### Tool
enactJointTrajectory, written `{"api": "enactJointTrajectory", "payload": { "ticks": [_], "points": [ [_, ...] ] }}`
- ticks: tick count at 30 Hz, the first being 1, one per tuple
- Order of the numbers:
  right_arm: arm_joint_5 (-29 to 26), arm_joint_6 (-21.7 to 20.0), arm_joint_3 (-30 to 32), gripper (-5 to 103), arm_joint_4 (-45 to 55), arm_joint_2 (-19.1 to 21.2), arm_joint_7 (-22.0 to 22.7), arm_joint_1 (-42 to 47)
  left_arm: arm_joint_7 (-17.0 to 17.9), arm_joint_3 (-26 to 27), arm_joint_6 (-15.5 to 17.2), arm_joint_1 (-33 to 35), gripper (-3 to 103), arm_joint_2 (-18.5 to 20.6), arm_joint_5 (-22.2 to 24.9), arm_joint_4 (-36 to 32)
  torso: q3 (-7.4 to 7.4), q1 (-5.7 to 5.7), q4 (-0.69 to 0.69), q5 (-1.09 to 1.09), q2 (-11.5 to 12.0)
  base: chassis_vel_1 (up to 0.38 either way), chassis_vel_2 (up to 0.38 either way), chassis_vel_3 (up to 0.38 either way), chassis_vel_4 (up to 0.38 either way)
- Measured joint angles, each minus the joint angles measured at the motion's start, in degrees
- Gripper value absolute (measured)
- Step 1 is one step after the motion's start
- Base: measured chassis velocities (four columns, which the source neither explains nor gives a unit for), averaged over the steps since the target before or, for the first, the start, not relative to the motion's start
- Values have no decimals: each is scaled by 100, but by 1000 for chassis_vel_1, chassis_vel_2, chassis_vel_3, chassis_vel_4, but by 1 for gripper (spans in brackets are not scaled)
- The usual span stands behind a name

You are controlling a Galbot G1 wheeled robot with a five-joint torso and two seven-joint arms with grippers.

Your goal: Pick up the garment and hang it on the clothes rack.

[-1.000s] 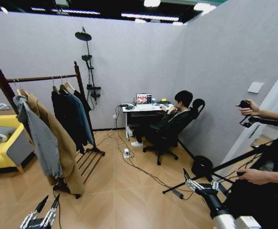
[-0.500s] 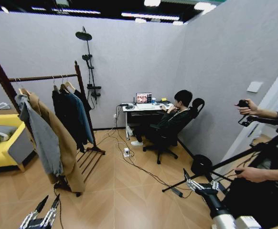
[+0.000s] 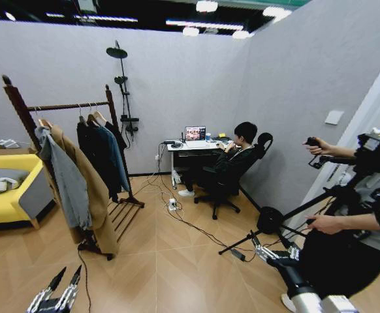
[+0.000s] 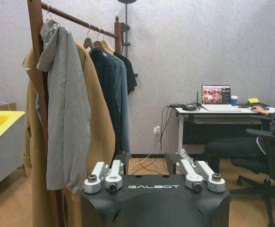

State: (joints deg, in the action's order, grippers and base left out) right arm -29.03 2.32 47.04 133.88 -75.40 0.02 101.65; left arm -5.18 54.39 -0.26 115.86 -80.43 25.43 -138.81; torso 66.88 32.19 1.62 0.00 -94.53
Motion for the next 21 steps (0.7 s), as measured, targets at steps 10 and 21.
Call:
{"api": "enactJointTrajectory", "payload": {
  "ticks": [10,21],
  "points": [
    [0,0,0,100,0,0,0,1,0,0,0,0,46,0,0,0,-2,-6,-1,0,-3,0,0,0,0],
    [0,0,0,100,0,0,0,1,0,0,0,0,46,0,0,0,-2,-6,0,0,-3,0,0,0,0]
  ]
}}
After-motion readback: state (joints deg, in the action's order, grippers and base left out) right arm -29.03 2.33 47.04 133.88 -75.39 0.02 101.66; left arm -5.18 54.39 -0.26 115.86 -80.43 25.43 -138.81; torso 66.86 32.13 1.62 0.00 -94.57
